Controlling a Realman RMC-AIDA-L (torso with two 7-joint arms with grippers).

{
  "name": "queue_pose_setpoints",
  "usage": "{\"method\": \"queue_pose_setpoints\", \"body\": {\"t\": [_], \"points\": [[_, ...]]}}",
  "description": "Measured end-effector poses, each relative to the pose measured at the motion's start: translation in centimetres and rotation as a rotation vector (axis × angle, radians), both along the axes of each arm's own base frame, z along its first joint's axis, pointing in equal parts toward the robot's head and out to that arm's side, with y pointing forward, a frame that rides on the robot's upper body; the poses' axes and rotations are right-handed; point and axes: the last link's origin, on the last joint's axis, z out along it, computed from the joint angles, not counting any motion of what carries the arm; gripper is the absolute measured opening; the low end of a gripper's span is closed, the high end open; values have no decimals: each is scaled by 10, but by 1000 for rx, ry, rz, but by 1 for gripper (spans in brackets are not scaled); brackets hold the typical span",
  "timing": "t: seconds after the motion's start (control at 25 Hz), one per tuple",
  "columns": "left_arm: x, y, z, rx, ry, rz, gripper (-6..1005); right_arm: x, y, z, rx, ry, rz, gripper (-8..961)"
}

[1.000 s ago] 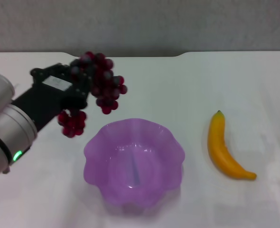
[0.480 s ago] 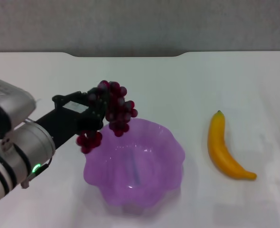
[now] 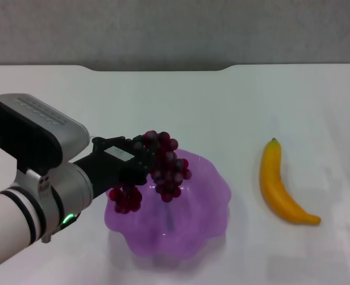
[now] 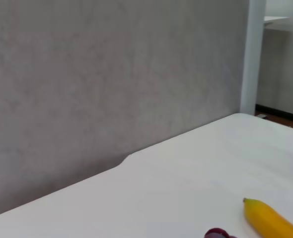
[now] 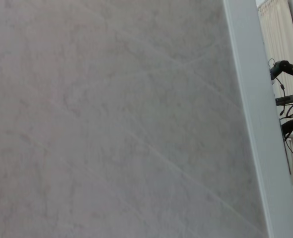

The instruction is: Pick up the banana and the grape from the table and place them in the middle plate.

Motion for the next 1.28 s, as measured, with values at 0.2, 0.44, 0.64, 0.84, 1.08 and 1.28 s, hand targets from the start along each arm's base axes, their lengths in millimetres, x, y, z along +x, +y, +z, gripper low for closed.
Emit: {"method": "queue_pose_setpoints", "body": {"t": [0.2,0.44,0.64,0.84,1.08,1.28], "points": [[2,0,-3,-9,5,-1,232,-1,0,0,0,1,3,881],[7,10,-5,-50,34,16,250,-3,-1,1,12,-1,18,881],[8,19,-10,-84,56,61,268,-4,-3,2,27,-1,31,881],[9,24,-11,-105,86,94,401,-5,-3,3,33,18,39,880],[15,22,-14,-99,114,51,552,-6,-3,3,32,27,45,880],[19,23,-9,-70,89,36,718,-5,-3,3,30,23,43,880]]}}
